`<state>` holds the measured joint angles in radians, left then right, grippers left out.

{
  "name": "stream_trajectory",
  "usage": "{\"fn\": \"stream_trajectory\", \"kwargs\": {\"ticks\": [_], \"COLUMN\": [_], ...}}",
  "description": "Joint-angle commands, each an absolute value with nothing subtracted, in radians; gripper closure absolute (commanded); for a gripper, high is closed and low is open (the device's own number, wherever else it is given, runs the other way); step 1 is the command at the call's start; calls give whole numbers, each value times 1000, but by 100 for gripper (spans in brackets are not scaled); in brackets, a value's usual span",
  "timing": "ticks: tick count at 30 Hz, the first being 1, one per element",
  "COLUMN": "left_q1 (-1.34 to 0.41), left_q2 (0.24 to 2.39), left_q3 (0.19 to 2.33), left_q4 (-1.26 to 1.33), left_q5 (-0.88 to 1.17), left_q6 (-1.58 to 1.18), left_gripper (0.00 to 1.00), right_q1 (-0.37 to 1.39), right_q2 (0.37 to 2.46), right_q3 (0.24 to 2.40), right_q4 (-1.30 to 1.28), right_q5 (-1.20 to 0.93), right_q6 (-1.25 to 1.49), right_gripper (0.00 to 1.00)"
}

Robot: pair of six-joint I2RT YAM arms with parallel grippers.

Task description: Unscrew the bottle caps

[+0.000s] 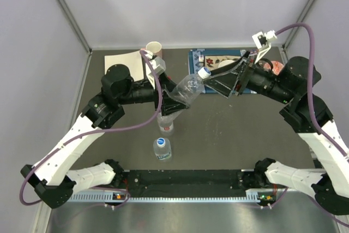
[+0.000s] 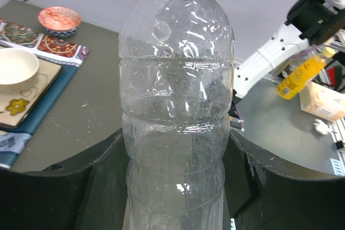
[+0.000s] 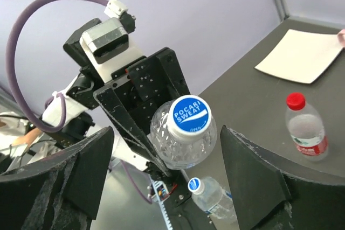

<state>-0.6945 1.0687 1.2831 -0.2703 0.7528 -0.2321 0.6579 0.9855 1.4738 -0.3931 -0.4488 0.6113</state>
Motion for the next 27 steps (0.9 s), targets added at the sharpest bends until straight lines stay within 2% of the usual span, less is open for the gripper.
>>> {"fn": "stream_trajectory", "kwargs": {"ticks": [1, 5, 6, 12, 19, 24, 27], "left_q1": [-718, -787, -828, -963, -1000, -1011, -1014], "left_q2": [1035, 1037, 1035, 1049, 1055, 1052, 1051], "left_q3": [1295, 1295, 1292, 1299, 1301, 1289, 1281], "left_q4": [-242, -248, -249, -250, -238, -232, -225], "left_q5": [605, 413, 309, 31, -54, -61, -64], "left_q6": [-187, -117, -98, -8, 29, 31, 31], "left_gripper": [53, 50, 50, 52, 54, 55, 55], "right_q1": [653, 653, 652, 653, 653, 652, 652], "right_q2": [968, 979, 986, 1026, 1051, 1048, 1051], "right_q3": [1546, 1560, 1568, 1586, 1585, 1557, 1546], "right_q4": [-413, -425, -426, -430, -433, -434, -434], "right_q5": [-356, -281, -253, -203, -187, -184, -190], "right_q6": [580, 614, 620, 641, 644, 646, 649], "right_gripper": [19, 20, 21, 33, 41, 56, 58]}}
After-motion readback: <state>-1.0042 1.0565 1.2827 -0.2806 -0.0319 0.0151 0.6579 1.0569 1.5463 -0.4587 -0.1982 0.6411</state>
